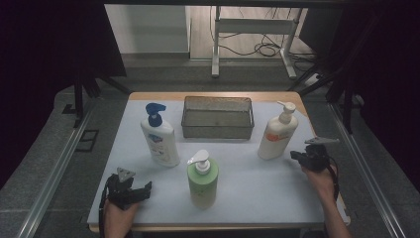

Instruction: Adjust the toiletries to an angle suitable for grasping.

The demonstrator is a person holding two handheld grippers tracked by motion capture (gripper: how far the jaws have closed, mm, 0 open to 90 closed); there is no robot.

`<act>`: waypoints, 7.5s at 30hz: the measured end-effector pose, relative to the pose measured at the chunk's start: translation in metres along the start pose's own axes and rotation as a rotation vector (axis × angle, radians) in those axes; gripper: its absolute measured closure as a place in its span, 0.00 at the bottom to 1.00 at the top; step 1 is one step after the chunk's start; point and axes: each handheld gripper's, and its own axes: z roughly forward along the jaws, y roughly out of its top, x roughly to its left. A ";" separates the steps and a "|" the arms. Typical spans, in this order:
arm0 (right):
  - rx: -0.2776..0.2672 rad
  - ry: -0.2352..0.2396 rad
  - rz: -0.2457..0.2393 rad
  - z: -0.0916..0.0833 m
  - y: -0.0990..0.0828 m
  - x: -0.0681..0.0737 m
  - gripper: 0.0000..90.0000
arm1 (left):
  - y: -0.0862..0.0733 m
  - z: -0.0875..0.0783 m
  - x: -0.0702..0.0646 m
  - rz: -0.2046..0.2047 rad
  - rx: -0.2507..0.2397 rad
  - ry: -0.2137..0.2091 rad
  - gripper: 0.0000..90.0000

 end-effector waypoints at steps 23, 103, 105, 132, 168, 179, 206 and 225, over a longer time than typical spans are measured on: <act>-0.041 -0.009 0.021 0.037 0.022 -0.021 0.99 | 0.000 0.000 0.000 0.000 0.000 0.000 0.13; -0.034 0.218 -0.090 0.010 -0.010 0.036 0.99 | 0.000 0.000 0.000 -0.003 -0.001 0.001 0.13; -0.031 0.223 -0.095 0.010 -0.011 0.040 0.99 | 0.000 0.000 0.000 -0.003 -0.001 0.001 0.13; -0.016 0.231 -0.128 0.002 -0.016 0.062 0.91 | 0.000 0.000 0.000 -0.003 0.000 0.001 0.13; -0.072 0.197 -0.167 -0.032 0.010 0.072 0.35 | 0.000 0.000 0.000 -0.002 -0.001 0.001 0.13; -0.085 0.184 -0.173 -0.033 0.020 0.074 0.22 | 0.000 0.000 0.000 0.000 0.000 0.001 0.13; -0.140 0.213 -0.172 -0.027 0.063 0.085 0.16 | 0.000 0.000 0.000 0.000 0.001 0.000 0.13; -0.138 0.189 -0.184 -0.015 0.079 0.092 0.22 | 0.000 0.000 0.000 0.000 0.001 0.000 0.13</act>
